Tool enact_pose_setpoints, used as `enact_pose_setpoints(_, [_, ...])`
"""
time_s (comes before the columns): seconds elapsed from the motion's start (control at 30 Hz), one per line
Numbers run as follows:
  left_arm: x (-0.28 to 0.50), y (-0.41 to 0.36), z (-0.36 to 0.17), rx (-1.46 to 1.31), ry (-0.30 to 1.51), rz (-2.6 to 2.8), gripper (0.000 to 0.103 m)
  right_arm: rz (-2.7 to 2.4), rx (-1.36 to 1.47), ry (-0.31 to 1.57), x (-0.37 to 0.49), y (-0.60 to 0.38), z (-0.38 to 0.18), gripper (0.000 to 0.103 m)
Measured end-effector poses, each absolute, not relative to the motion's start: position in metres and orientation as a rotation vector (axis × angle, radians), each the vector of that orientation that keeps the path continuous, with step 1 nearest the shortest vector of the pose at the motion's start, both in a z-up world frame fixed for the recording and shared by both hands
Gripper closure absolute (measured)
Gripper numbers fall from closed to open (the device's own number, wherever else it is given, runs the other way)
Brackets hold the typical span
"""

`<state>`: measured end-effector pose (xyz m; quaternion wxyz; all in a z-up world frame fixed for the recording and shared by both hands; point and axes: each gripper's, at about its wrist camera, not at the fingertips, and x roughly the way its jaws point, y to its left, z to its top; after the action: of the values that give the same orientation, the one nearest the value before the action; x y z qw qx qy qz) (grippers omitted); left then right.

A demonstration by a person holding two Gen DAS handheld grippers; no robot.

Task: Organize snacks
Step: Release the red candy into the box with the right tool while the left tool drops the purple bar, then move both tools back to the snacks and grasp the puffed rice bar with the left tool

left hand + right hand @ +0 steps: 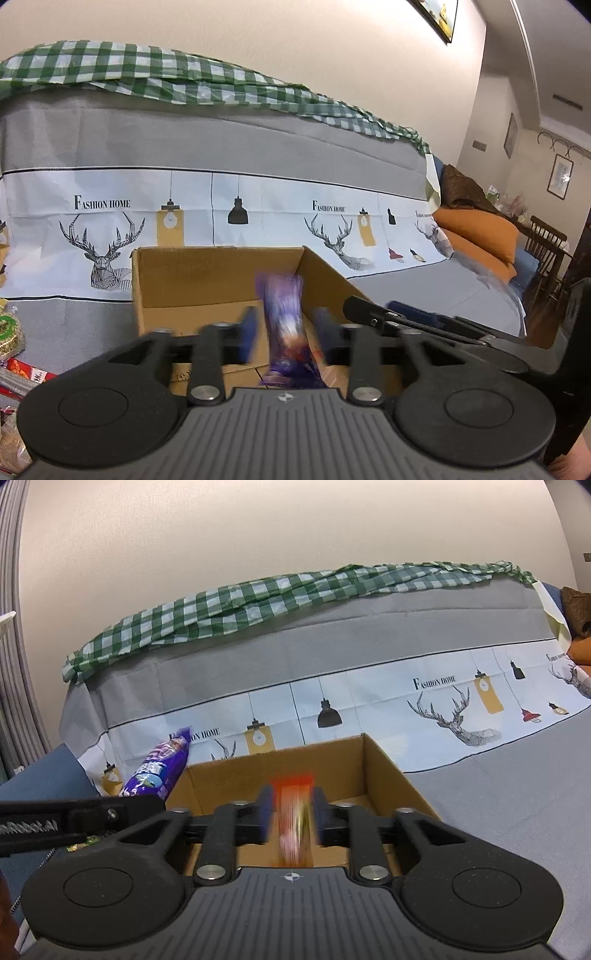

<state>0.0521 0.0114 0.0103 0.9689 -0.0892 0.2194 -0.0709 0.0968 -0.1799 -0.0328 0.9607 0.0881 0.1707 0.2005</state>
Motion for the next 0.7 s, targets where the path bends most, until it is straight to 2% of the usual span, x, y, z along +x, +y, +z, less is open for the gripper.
enact_pose_setpoints(0.03, [0.051, 0.010, 0.011, -0.170, 0.430, -0.136, 0.056, 0.402, 0.181, 0.338, 0.096, -0.181, -0.032, 0.041])
enact_pose_setpoints(0.07, [0.050, 0.010, 0.011, -0.169, 0.420, -0.133, 0.056, 0.403, 0.184, 0.336, 0.096, -0.181, -0.032, 0.039])
enact_pose_setpoints(0.27, [0.044, 0.018, 0.012, -0.170, 0.363, -0.120, 0.056, 0.406, 0.174, 0.341, 0.094, -0.178, -0.032, 0.039])
enact_pose_setpoints(0.5, [0.037, 0.040, 0.011, -0.211, 0.430, -0.156, 0.056, 0.410, 0.163, 0.335, 0.088, -0.174, -0.030, 0.040])
enact_pose_setpoints(0.7, [0.017, 0.063, 0.015, -0.203, 0.443, -0.159, 0.058, 0.439, 0.171, 0.331, 0.077, -0.163, -0.023, 0.052])
